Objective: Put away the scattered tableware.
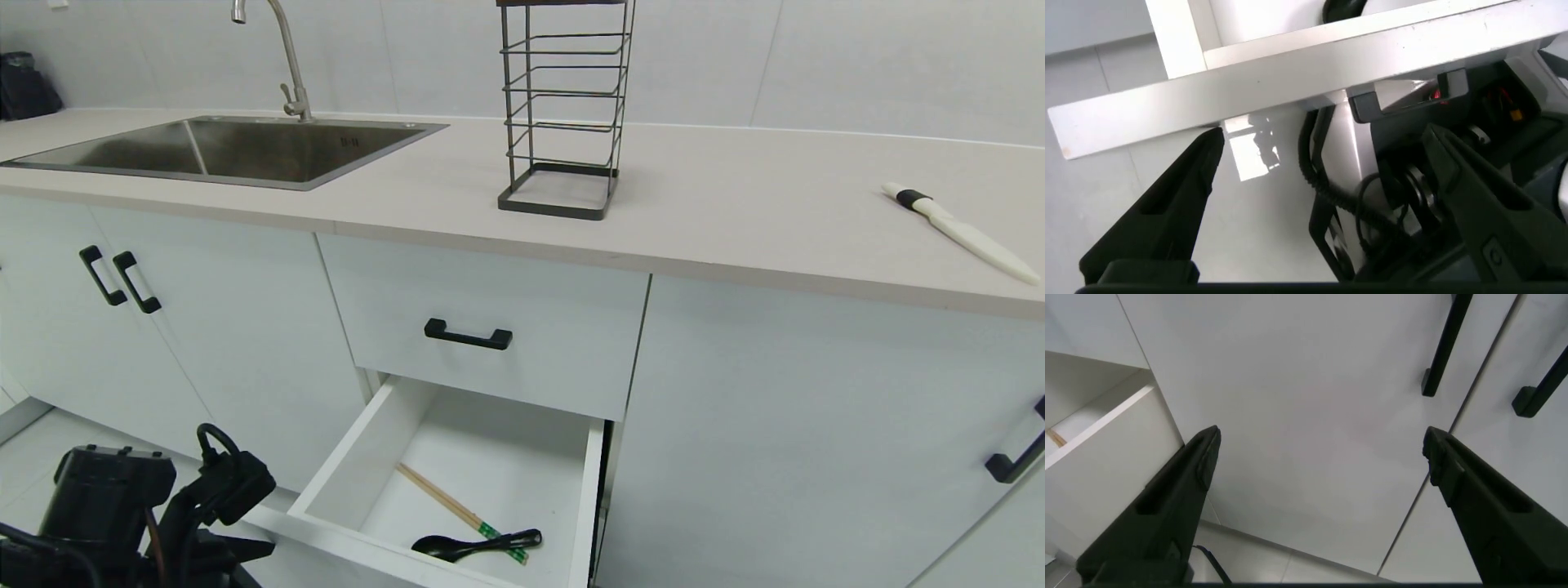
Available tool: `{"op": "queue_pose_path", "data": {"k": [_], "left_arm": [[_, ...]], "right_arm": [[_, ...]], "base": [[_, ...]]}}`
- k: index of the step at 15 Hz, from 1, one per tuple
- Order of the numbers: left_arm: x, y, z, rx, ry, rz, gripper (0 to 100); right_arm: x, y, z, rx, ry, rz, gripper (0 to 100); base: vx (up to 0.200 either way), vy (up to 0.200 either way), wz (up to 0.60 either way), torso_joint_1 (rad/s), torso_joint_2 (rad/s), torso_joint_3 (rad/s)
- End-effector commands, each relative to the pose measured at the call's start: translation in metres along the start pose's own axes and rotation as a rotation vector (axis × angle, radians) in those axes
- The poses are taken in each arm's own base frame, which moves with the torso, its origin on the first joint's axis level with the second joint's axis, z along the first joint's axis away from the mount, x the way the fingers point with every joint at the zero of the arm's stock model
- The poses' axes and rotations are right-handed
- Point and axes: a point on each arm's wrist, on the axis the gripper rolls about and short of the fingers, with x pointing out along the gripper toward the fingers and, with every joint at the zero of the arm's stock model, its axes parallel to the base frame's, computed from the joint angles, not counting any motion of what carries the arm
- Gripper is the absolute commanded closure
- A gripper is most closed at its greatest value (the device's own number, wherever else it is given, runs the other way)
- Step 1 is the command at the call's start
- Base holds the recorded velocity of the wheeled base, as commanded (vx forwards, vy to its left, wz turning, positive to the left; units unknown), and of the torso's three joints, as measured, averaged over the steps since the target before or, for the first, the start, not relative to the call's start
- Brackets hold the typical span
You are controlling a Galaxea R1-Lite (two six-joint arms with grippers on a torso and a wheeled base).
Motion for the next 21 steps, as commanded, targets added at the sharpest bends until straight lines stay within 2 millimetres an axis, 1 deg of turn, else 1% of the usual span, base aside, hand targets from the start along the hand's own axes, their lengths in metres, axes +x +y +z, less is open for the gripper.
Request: {"op": "queue_pose_path", "data": {"k": [1,7,8,10,12,17,20,21], "left_arm": [[0.010,0.004,0.001,-0.006,0.016,-0.004,0],[0.026,0.008,0.011,0.031,-0.037,-0.003,0],[0.033,0.012,0.017,0.047,-0.080,0.006,0],[0.040,0.012,0.023,0.063,-0.120,0.004,0],[0.043,0.014,0.028,0.070,-0.135,0.006,0],[0.062,0.025,0.044,0.077,-0.167,0.015,0],[0.070,0.030,0.057,0.087,-0.195,0.021,0],[0.071,0.031,0.059,0.089,-0.197,0.021,0]], "right_arm": [[0.000,0.000,0.000,0.000,0.002,0.000,0],[0.000,0.000,0.000,0.000,0.002,0.000,0],[0.000,0.000,0.000,0.000,0.002,0.000,0],[0.000,0.000,0.000,0.000,0.002,0.000,0],[0.000,0.000,0.000,0.000,0.002,0.000,0],[0.000,0.000,0.000,0.000,0.002,0.000,0],[0.000,0.000,0.000,0.000,0.002,0.000,0],[0.000,0.000,0.000,0.000,0.002,0.000,0]], "base": [[0.000,0.000,0.00,0.000,0.00,0.000],[0.000,0.000,0.00,0.000,0.00,0.000],[0.000,0.000,0.00,0.000,0.00,0.000],[0.000,0.000,0.00,0.000,0.00,0.000],[0.000,0.000,0.00,0.000,0.00,0.000],[0.000,0.000,0.00,0.000,0.00,0.000],[0.000,0.000,0.00,0.000,0.00,0.000],[0.000,0.000,0.00,0.000,0.00,0.000]]}}
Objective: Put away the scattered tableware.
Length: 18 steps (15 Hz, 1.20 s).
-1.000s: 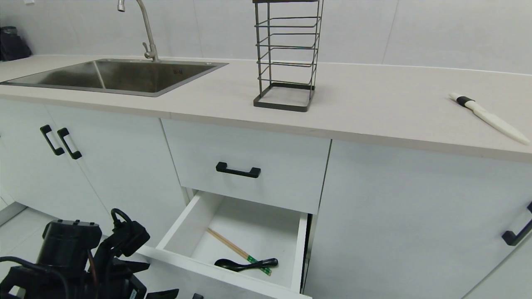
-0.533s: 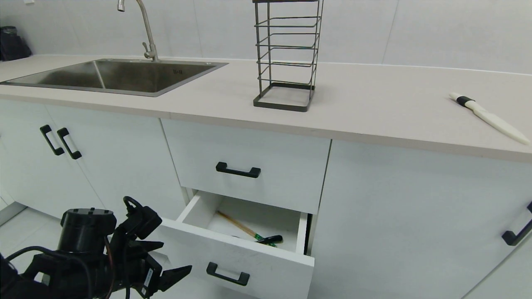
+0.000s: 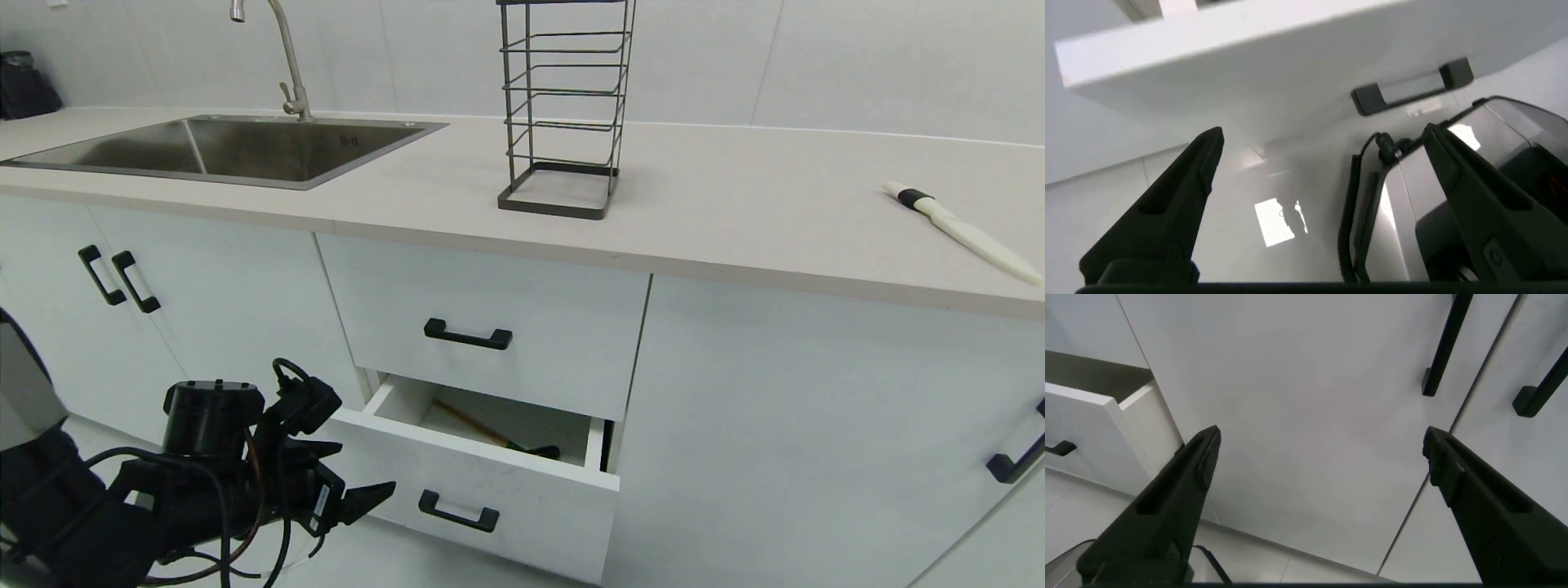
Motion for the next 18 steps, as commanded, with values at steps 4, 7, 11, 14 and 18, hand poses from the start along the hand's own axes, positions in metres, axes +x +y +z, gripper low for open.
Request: {"op": "queue_pose_path", "data": {"k": [4,7,11,14,18], "left_arm": [[0.016,0.009,0.011,0.010,-0.029,0.008,0],[0.026,0.013,0.014,0.009,-0.035,0.009,0],[0.041,0.020,0.024,0.006,-0.070,0.016,0],[0.049,0.023,0.025,-0.008,-0.079,0.018,0],[0.056,0.028,0.032,-0.018,-0.110,0.045,0]], "right_arm": [[0.000,0.000,0.000,0.000,0.002,0.000,0],[0.000,0.000,0.000,0.000,0.002,0.000,0],[0.000,0.000,0.000,0.000,0.002,0.000,0],[0.000,0.000,0.000,0.000,0.002,0.000,0],[0.000,0.000,0.000,0.000,0.002,0.000,0]], "base": [[0.000,0.000,0.00,0.000,0.00,0.000],[0.000,0.000,0.00,0.000,0.00,0.000],[0.000,0.000,0.00,0.000,0.00,0.000],[0.000,0.000,0.00,0.000,0.00,0.000],[0.000,0.000,0.00,0.000,0.00,0.000]]}}
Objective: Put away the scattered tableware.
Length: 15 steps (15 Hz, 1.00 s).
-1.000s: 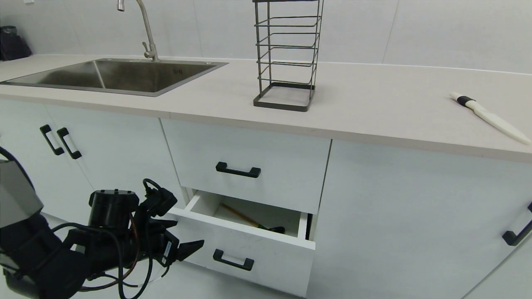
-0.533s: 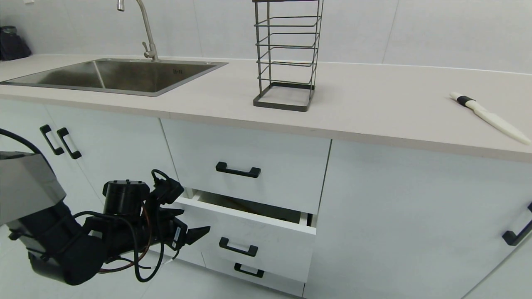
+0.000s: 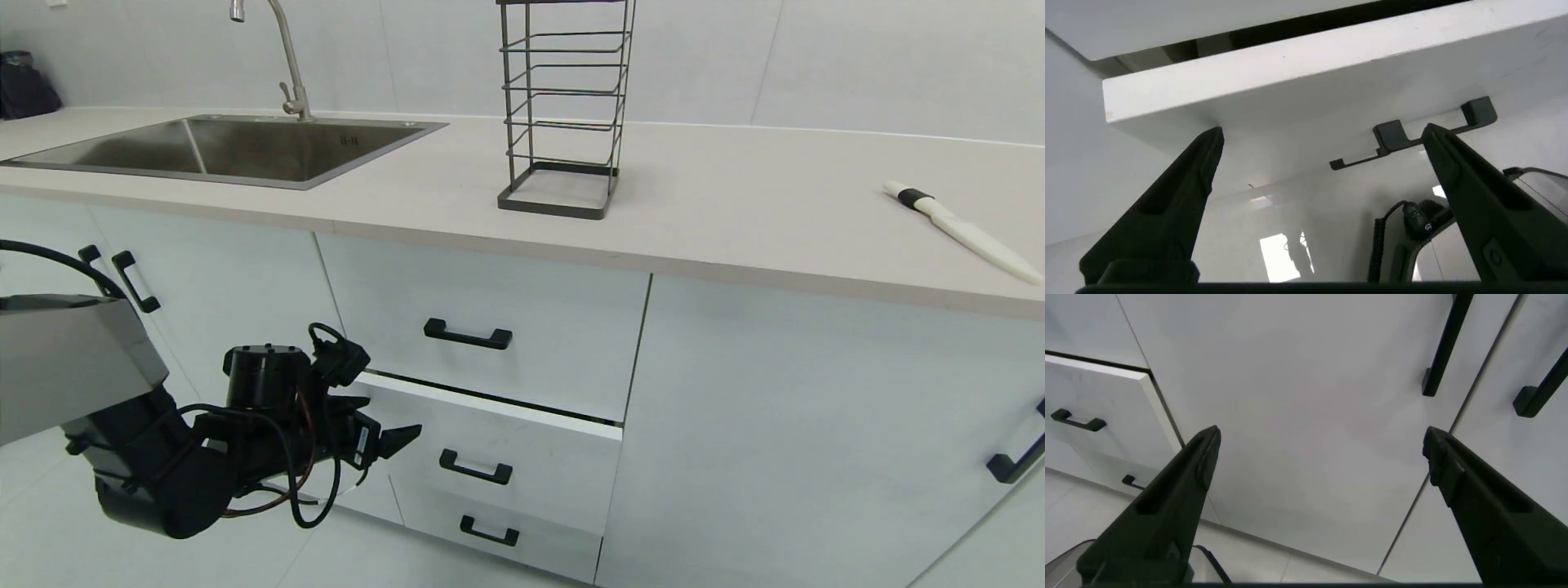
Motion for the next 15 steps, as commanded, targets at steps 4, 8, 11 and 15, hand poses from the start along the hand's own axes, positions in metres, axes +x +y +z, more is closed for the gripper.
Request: {"op": "queue_pose_path", "data": {"k": [4,8,11,15], "left_arm": [[0.010,0.003,0.006,0.005,-0.032,0.008,0],[-0.004,-0.015,-0.002,0.001,0.011,0.019,0],[-0.038,-0.037,-0.001,-0.003,0.001,0.020,0],[-0.097,-0.050,-0.008,-0.005,-0.055,0.037,0]], "right_arm": [[0.000,0.000,0.000,0.000,0.002,0.000,0],[0.000,0.000,0.000,0.000,0.002,0.000,0],[0.000,0.000,0.000,0.000,0.002,0.000,0],[0.000,0.000,0.000,0.000,0.002,0.000,0]], "base": [[0.000,0.000,0.00,0.000,0.00,0.000],[0.000,0.000,0.00,0.000,0.00,0.000],[0.000,0.000,0.00,0.000,0.00,0.000],[0.000,0.000,0.00,0.000,0.00,0.000]]}}
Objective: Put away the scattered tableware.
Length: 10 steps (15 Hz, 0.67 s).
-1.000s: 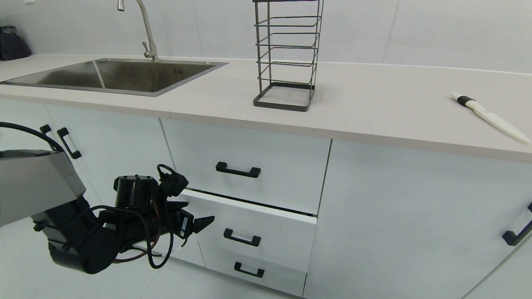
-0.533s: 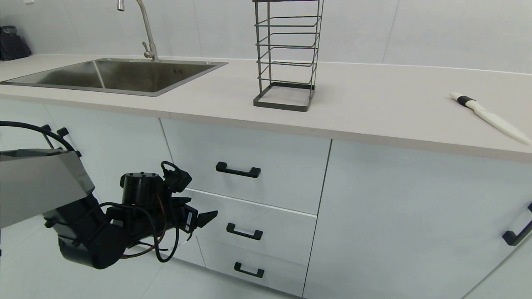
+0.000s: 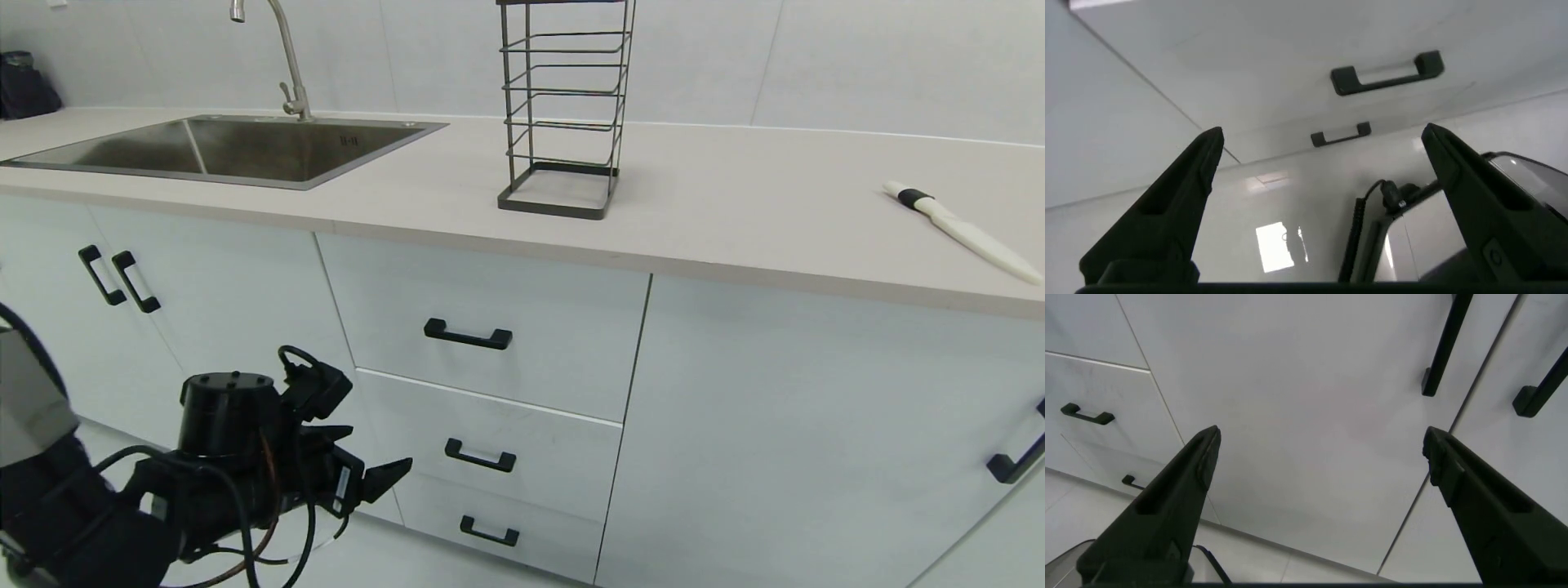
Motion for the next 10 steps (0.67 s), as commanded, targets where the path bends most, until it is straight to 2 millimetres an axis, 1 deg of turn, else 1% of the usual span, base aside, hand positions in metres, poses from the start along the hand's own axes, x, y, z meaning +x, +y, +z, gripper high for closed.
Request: {"op": "queue_pose_path", "data": {"k": [1,2,3,4,8,10], "left_arm": [[-0.056,-0.009,0.002,0.016,-0.117,0.032,0],[-0.073,-0.010,0.004,0.024,-0.167,0.050,0],[-0.082,-0.011,0.004,0.027,-0.195,0.064,0],[-0.097,-0.011,0.003,0.032,-0.241,0.089,0],[-0.130,-0.020,-0.008,0.045,-0.339,0.116,0],[-0.156,-0.027,-0.013,0.066,-0.431,0.146,0]], "right_arm": [[0.000,0.000,0.000,0.000,0.002,0.000,0],[0.000,0.000,0.000,0.000,0.002,0.000,0],[0.000,0.000,0.000,0.000,0.002,0.000,0],[0.000,0.000,0.000,0.000,0.002,0.000,0],[0.000,0.000,0.000,0.000,0.002,0.000,0],[0.000,0.000,0.000,0.000,0.002,0.000,0]], "base": [[0.000,0.000,0.00,0.000,0.00,0.000],[0.000,0.000,0.00,0.000,0.00,0.000],[0.000,0.000,0.00,0.000,0.00,0.000],[0.000,0.000,0.00,0.000,0.00,0.000],[0.000,0.000,0.00,0.000,0.00,0.000],[0.000,0.000,0.00,0.000,0.00,0.000]]}}
